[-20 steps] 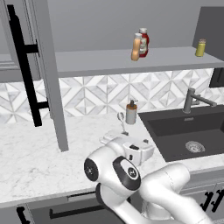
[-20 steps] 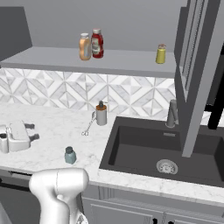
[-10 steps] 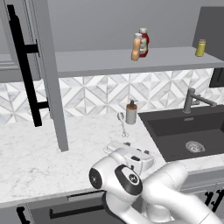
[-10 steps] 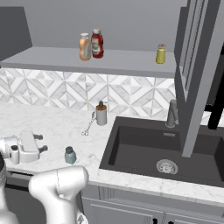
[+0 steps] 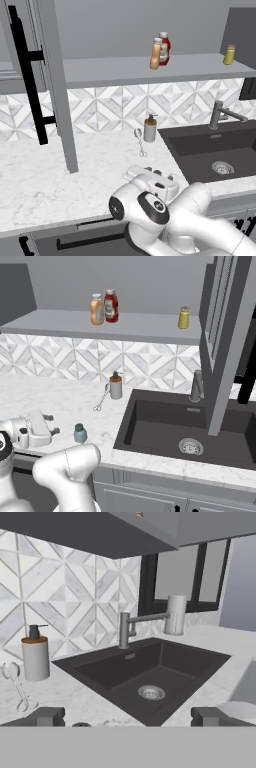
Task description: Put the shaker and condiment bottle from the counter next to their counterparts in the cabinet.
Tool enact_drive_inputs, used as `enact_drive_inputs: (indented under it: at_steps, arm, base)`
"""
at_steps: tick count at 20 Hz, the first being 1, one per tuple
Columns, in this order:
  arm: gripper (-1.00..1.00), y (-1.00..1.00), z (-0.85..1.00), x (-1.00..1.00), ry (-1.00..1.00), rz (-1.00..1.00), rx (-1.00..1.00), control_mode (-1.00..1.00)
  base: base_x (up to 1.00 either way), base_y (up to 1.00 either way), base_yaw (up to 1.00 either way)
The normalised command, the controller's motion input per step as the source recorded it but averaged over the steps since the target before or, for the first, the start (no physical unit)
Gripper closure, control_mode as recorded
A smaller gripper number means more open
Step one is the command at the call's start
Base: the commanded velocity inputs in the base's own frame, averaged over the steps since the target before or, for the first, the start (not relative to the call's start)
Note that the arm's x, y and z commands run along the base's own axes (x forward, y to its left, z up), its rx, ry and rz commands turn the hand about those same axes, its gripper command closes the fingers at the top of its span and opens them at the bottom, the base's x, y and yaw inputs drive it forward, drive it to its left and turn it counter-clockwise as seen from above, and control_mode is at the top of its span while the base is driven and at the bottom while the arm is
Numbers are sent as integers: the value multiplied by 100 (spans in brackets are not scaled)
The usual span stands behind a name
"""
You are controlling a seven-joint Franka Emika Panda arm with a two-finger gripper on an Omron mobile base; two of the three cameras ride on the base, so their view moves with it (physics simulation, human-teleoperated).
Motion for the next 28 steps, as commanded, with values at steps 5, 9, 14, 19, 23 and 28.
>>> enact_drive_inputs:
  at_steps: [5,9,14,19,23,28]
  arm:
    - [-100,0,-12,0,0,0,0,-100]
    - [-100,0,-15,0,0,0,0,-100]
    - [-100,0,-11,1,0,0,0,-100]
    - [-100,0,-4,19,0,0,0,-100]
    - [-100,0,-5,26,3,0,0,-100]
    - [-100,-2,-15,9,1,0,1,-100]
  base:
    - [0,0,0]
    - [0,0,0]
    - [0,0,0]
    - [0,0,0]
    - [0,0,0]
    - [0,0,0]
